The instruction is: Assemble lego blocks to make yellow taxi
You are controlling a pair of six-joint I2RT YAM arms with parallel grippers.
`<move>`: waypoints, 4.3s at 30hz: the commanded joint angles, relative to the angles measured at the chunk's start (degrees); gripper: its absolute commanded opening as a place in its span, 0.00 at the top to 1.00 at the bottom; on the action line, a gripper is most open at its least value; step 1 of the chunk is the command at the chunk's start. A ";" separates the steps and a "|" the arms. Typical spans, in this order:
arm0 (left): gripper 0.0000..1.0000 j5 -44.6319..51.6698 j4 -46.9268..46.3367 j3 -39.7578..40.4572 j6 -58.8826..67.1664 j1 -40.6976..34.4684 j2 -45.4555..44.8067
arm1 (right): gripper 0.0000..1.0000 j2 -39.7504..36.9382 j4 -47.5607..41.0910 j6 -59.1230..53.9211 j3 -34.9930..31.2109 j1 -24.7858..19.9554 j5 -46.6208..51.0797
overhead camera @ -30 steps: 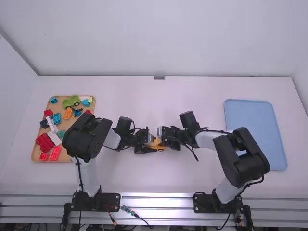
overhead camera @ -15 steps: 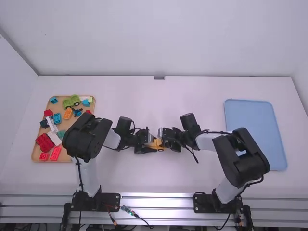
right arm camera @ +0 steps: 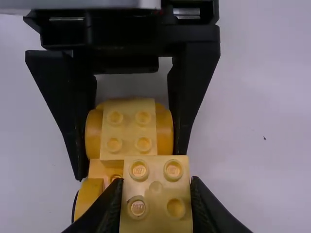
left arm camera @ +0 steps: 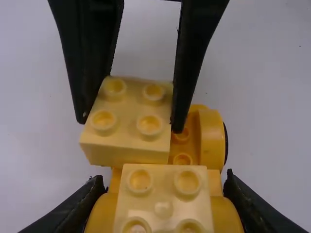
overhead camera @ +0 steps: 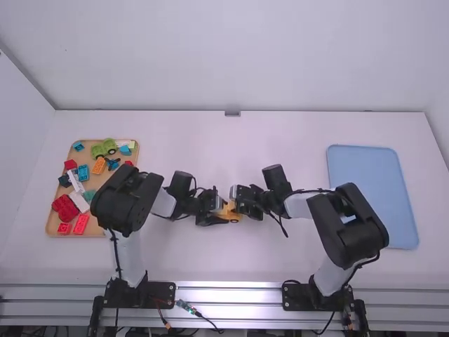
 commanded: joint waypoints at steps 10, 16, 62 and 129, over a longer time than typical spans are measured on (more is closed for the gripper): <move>0.66 -5.18 -8.63 2.67 2.80 -0.33 0.66 | 0.92 -3.32 -4.96 -0.79 -0.44 0.94 -0.02; 0.66 -5.14 -8.44 2.67 2.82 -0.35 0.66 | 0.92 -1.70 -4.74 -1.03 -0.37 0.52 -0.92; 0.64 -5.33 1.07 -2.01 0.85 -0.33 0.66 | 0.36 -0.20 -6.67 -0.81 2.36 1.92 0.07; 0.53 -9.62 1.25 -1.73 -1.53 -0.28 0.66 | 0.21 -20.94 -17.11 4.90 -0.33 -11.39 3.56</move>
